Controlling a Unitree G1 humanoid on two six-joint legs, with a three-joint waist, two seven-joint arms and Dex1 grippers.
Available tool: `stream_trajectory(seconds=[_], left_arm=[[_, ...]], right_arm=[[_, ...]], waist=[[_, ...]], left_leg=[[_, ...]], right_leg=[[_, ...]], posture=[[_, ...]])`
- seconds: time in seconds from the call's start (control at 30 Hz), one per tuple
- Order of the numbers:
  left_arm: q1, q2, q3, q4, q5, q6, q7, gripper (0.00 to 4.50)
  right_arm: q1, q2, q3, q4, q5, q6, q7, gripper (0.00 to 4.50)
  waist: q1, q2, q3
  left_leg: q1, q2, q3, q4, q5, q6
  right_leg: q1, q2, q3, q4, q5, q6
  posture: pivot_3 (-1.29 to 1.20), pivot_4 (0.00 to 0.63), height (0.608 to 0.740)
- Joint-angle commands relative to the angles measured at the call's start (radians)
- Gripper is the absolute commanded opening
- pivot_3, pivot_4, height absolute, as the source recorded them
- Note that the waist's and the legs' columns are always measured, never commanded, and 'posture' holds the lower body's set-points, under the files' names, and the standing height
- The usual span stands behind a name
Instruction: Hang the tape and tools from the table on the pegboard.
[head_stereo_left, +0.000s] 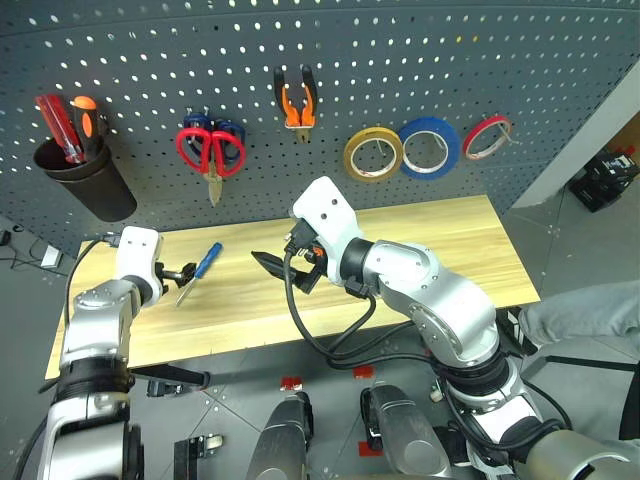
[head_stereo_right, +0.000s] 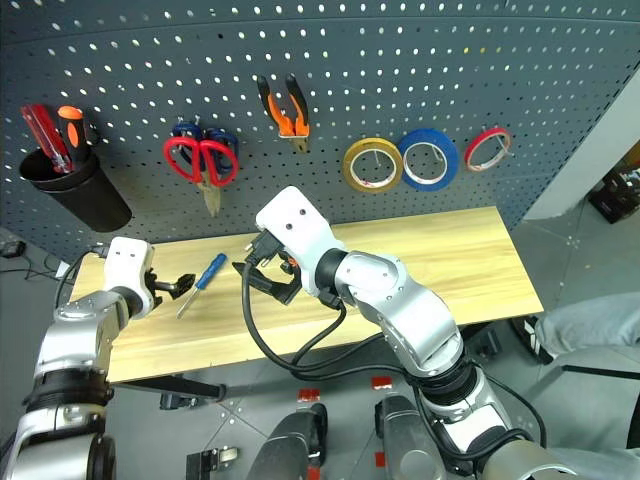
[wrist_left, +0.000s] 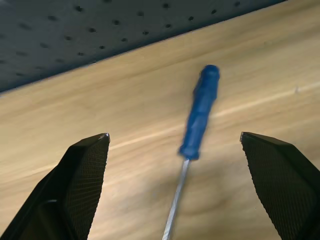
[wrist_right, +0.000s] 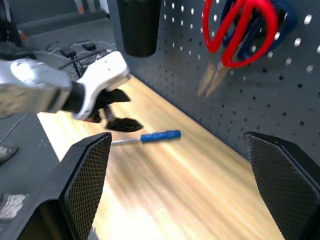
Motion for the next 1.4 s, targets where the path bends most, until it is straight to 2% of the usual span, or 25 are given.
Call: stream_trajectory(seconds=[0.03,0.27,0.5,0.6,0.93,0.97,1.0,1.13,1.2,1.37,1.4], left_arm=[[-0.082,0.023,-0.021,0.180,0.008,-0.053,-0.026,4.42],[-0.230,0.038,-0.061,0.533,0.041,-0.163,-0.050,4.42],[-0.319,0.047,-0.088,0.675,0.080,-0.243,-0.029,4.42],[-0.340,0.047,-0.099,0.699,0.095,-0.267,-0.025,3.77],[-0.354,0.051,-0.123,0.721,0.131,-0.315,-0.044,0.74],[-0.351,0.054,-0.123,0.717,0.130,-0.325,-0.052,0.50],[-0.345,0.056,-0.124,0.713,0.128,-0.333,-0.057,0.47],[-0.291,0.067,-0.127,0.660,0.117,-0.386,-0.118,0.47],[-0.218,0.069,-0.112,0.570,0.089,-0.423,-0.160,0.47],[0.078,0.045,-0.055,0.122,0.007,-0.427,-0.153,0.47],[0.185,0.015,-0.006,-0.041,-0.022,-0.399,-0.098,0.47]], right_arm=[[-0.020,0.015,0.004,-0.063,0.029,0.039,-0.005,4.50],[-0.051,0.007,-0.009,-0.075,0.053,0.095,-0.009,4.50],[-0.065,-0.002,-0.004,-0.094,0.076,0.130,-0.014,4.50],[-0.063,-0.002,-0.004,-0.098,0.082,0.140,-0.014,4.50],[-0.052,-0.018,-0.007,-0.085,0.083,0.126,-0.021,4.50],[-0.051,-0.021,-0.008,-0.083,0.082,0.121,-0.020,4.50],[-0.049,-0.023,-0.006,-0.078,0.081,0.112,-0.020,4.50],[-0.042,-0.037,0.001,-0.065,0.076,0.058,-0.008,4.50],[-0.039,-0.046,0.005,-0.061,0.067,0.017,-0.004,4.50],[-0.023,-0.064,0.009,-0.049,0.058,-0.065,0.008,4.50],[-0.015,-0.076,0.013,-0.060,0.060,-0.085,0.020,4.50]], waist=[[-0.002,0.000,0.006],[-0.009,-0.002,0.034],[-0.013,-0.003,0.052],[-0.016,-0.003,0.056],[-0.031,-0.003,0.057],[-0.032,-0.004,0.057],[-0.032,-0.004,0.057],[-0.031,-0.004,0.057],[-0.032,-0.004,0.056],[-0.029,-0.005,0.054],[-0.028,-0.005,0.053]], left_leg=[[0.000,0.000,0.000,0.000,0.000,0.000],[-0.004,0.001,0.001,0.000,-0.001,0.001],[-0.005,0.001,0.001,-0.001,-0.001,0.001],[-0.005,0.001,0.001,-0.001,-0.001,0.001],[-0.005,0.001,0.001,-0.003,-0.001,0.001],[-0.005,0.001,0.001,-0.003,-0.001,0.001],[-0.005,0.001,0.001,-0.003,-0.001,0.001],[-0.005,0.001,0.001,-0.004,-0.001,0.001],[-0.005,0.001,0.001,-0.005,-0.001,0.001],[-0.005,0.001,0.001,-0.011,0.001,-0.002],[-0.005,0.001,0.001,-0.013,0.001,-0.002]], right_leg=[[-0.001,0.000,0.000,0.000,0.000,0.000],[-0.004,0.000,0.000,-0.001,0.000,0.000],[-0.005,-0.001,0.000,-0.002,0.000,0.000],[-0.005,0.000,0.000,-0.002,0.000,0.000],[-0.005,0.000,0.000,-0.004,0.000,0.000],[-0.005,0.000,0.000,-0.004,0.000,0.000],[-0.005,0.000,0.000,-0.004,0.000,0.000],[-0.005,0.000,0.000,-0.006,0.000,0.000],[-0.005,0.000,0.000,-0.007,0.000,0.000],[-0.005,-0.001,0.001,-0.013,0.000,-0.001],[-0.006,-0.001,0.000,-0.015,0.000,-0.001]], posture=[[-0.27,0.415,0.740],[-0.31,0.440,0.740],[-0.34,0.450,0.740],[-0.35,0.445,0.740],[-0.35,0.416,0.740],[-0.35,0.412,0.740],[-0.34,0.400,0.740],[-0.32,0.370,0.740],[-0.31,0.349,0.740],[-0.29,0.315,0.740],[-0.28,0.305,0.740]])
